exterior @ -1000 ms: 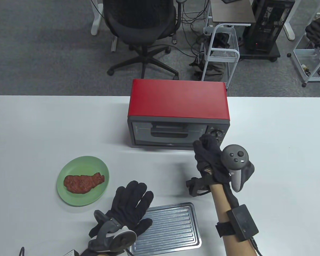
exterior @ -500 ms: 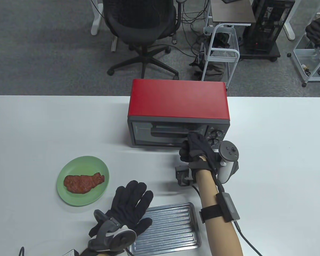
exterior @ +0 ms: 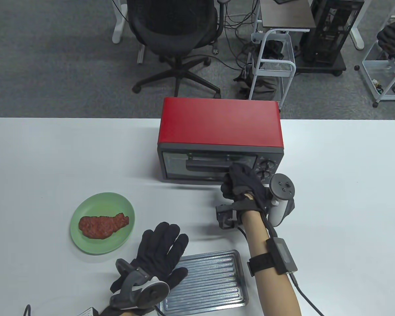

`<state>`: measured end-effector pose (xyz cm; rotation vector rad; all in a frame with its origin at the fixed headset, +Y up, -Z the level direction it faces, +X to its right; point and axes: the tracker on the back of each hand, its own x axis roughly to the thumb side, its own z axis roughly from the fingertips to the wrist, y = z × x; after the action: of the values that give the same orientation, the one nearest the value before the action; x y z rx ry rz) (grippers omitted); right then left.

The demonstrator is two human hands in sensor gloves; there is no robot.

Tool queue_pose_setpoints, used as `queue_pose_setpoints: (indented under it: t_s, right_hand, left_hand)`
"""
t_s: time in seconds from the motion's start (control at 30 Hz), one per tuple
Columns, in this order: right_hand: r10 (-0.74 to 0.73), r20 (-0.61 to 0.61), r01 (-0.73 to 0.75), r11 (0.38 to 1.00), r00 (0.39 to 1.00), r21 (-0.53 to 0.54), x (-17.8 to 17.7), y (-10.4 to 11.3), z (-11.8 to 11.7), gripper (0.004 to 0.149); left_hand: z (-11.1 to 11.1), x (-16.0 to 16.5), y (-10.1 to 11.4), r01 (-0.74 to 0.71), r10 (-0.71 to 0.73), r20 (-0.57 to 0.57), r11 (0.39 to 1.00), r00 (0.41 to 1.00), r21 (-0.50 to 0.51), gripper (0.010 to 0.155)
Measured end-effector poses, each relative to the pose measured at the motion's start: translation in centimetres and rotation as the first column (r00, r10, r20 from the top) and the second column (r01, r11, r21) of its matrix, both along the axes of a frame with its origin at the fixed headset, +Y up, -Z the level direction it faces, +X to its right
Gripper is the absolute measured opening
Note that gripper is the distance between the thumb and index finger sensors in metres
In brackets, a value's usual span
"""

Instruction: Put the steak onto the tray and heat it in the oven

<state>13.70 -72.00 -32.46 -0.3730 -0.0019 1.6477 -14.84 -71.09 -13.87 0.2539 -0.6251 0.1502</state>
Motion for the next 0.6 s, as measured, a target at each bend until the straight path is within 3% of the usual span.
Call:
queue_pose_setpoints:
  t_s: [0.27,0.6]
  right_hand:
    - [0.046,-0.032,-0.046,0.999,0.998,0.021,0.4,-0.1,2.0,0.048]
    - [0.098,-0.101,-0.103,0.994,0.990,-0.043,0.6,-1.5,5.0,0.045]
  left_hand:
    - [0.1,0.1,0.0,0.008,-0.008,0.003,1.000,1.000,0.005,0.086]
    - [0.1,0.2,-0.1,0.005,-0.005,-0.006,1.000,1.000,0.008,0.086]
